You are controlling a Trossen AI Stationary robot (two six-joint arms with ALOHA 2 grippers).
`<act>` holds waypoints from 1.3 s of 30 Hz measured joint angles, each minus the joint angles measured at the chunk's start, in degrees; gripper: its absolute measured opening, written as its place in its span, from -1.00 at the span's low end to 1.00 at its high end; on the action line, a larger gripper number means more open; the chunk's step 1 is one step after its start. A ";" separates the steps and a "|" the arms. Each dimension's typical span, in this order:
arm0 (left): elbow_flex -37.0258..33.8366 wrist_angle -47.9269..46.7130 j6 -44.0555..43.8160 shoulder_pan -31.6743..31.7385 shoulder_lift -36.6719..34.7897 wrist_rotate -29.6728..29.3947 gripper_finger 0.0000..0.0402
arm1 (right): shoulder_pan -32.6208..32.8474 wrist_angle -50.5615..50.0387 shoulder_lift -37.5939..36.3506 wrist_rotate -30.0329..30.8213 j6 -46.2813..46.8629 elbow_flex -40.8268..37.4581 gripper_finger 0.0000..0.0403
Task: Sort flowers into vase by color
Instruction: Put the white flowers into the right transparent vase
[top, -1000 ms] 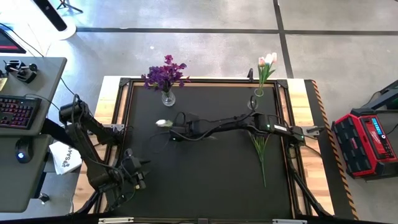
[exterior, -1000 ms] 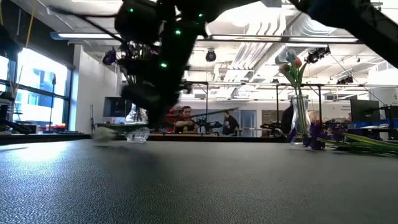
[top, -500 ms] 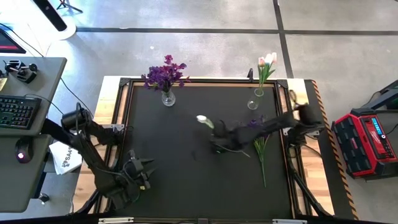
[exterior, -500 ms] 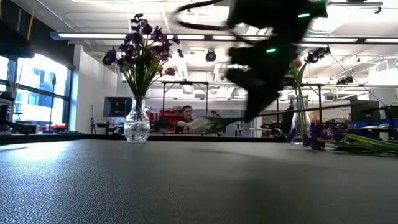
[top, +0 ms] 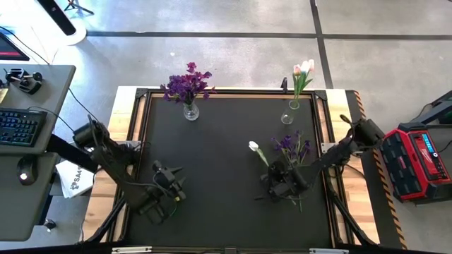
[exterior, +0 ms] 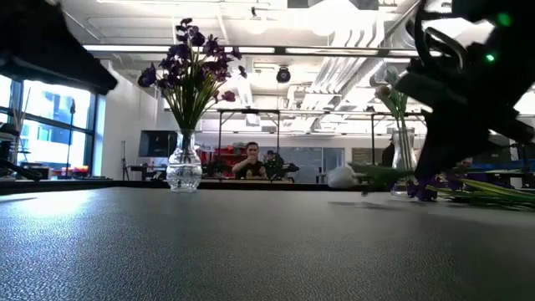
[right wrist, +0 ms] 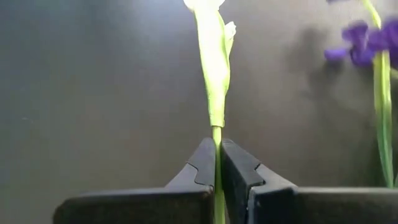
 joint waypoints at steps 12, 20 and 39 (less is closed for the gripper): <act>0.00 1.25 2.46 5.79 0.00 1.58 -0.15 | 0.99 2.67 2.92 -4.24 1.38 -0.77 -1.00; 0.00 4.80 7.78 6.20 0.00 4.01 -0.15 | 0.92 3.37 4.40 -9.58 -4.51 -0.47 -0.54; 0.00 5.87 9.86 6.20 -0.02 4.45 -0.15 | -4.13 2.48 5.32 -6.33 -15.28 1.57 -0.56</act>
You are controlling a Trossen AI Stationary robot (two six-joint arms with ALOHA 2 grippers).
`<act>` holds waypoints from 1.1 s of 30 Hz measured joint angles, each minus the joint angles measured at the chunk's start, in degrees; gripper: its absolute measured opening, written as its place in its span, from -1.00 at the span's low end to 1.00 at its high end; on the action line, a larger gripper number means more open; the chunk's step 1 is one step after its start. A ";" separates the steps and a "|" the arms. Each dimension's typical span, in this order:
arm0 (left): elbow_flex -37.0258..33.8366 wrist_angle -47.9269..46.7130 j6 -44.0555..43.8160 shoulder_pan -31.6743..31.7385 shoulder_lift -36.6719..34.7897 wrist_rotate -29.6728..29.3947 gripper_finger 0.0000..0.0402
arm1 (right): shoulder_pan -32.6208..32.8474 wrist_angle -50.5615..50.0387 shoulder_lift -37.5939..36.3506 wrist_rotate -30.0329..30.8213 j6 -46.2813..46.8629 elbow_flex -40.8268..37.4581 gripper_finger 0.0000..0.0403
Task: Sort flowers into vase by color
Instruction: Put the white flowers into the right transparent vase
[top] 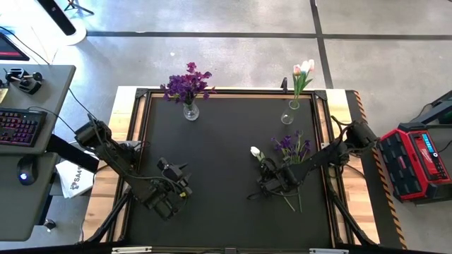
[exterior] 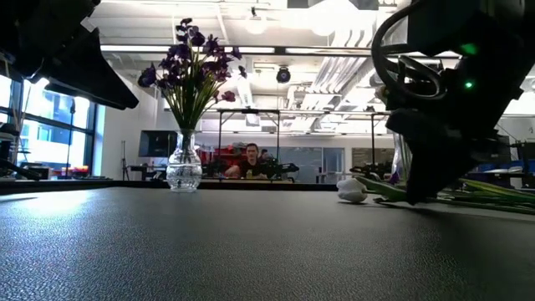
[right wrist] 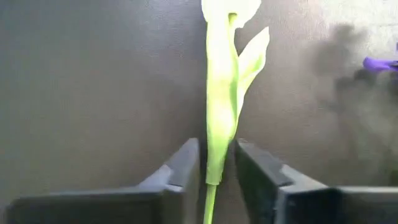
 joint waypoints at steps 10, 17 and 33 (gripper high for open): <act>0.00 0.15 0.26 0.00 0.00 1.24 -0.15 | 7.35 -0.35 -5.37 17.24 1.42 0.00 -0.95; 0.00 0.21 0.46 0.00 0.00 0.62 -0.15 | 16.58 -1.23 -14.76 53.16 -0.62 0.00 -0.98; 0.00 0.25 4.26 2.53 0.00 -0.49 -0.15 | 8.79 -13.70 -27.27 59.89 -5.04 -0.30 -1.00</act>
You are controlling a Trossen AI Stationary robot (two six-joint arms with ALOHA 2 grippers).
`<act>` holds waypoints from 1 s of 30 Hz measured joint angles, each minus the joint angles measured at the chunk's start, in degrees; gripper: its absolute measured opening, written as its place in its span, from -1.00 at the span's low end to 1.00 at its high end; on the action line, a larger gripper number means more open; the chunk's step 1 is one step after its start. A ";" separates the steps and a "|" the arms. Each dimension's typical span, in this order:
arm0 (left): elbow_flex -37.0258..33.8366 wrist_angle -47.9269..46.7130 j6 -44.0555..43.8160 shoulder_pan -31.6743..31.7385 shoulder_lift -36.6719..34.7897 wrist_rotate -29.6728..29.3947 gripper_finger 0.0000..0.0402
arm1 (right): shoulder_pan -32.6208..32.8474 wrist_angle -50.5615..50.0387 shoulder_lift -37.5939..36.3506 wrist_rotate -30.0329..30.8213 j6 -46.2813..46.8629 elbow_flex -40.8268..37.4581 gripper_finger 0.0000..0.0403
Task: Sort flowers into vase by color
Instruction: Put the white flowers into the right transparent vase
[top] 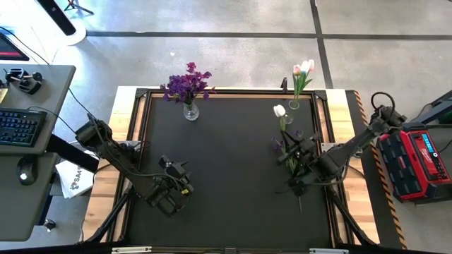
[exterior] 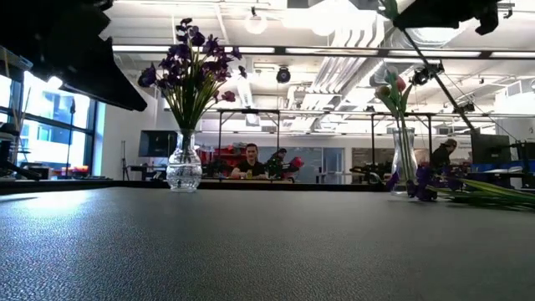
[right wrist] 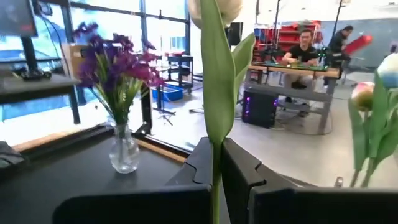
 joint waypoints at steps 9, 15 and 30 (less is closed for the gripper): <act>-0.02 5.06 7.10 2.27 0.00 3.94 -0.15 | 4.54 28.86 2.16 -10.03 -26.61 0.00 -1.00; -0.02 9.03 12.55 2.30 0.00 4.35 -0.15 | -0.26 73.43 9.24 -38.85 -76.27 0.00 -1.00; -0.02 9.28 10.21 -1.06 0.00 3.16 -0.15 | -13.81 129.02 -11.25 -46.56 -121.04 -23.24 -1.00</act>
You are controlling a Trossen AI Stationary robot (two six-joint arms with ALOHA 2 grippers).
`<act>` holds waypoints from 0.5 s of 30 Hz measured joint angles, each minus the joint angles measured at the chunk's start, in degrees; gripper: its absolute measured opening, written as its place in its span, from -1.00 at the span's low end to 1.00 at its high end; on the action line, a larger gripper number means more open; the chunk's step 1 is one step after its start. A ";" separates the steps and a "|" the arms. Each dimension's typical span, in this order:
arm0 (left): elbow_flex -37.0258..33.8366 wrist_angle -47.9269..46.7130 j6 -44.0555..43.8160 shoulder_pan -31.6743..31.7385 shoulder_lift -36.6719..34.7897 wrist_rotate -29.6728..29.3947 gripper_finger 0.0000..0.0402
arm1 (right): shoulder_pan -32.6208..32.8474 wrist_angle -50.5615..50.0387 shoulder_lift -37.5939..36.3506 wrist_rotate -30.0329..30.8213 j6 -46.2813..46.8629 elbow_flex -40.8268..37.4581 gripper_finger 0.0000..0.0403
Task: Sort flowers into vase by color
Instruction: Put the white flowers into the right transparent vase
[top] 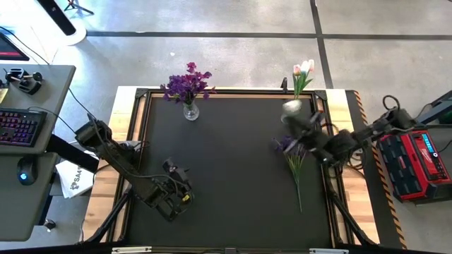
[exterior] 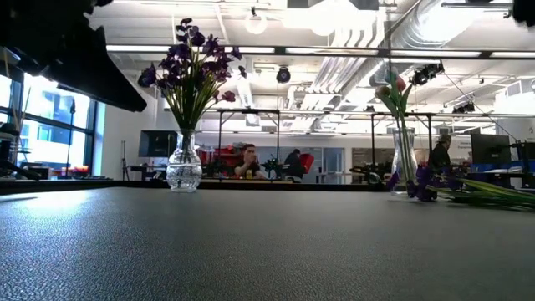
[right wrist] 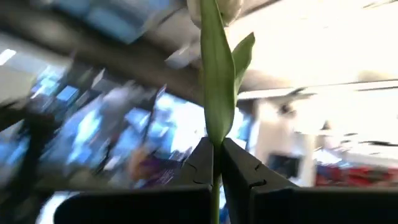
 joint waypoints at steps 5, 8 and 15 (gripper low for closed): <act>0.00 0.25 -0.22 -0.24 0.00 -2.57 -0.15 | -10.40 10.10 -8.78 -3.34 0.12 -12.13 -1.00; 0.00 0.69 -0.09 0.44 0.00 -3.76 -0.15 | -19.34 10.22 -12.31 -4.84 4.25 -14.92 -1.00; 0.00 1.13 0.78 2.99 0.00 -3.80 -0.15 | -35.95 9.24 -12.97 -6.59 12.64 -16.17 -1.00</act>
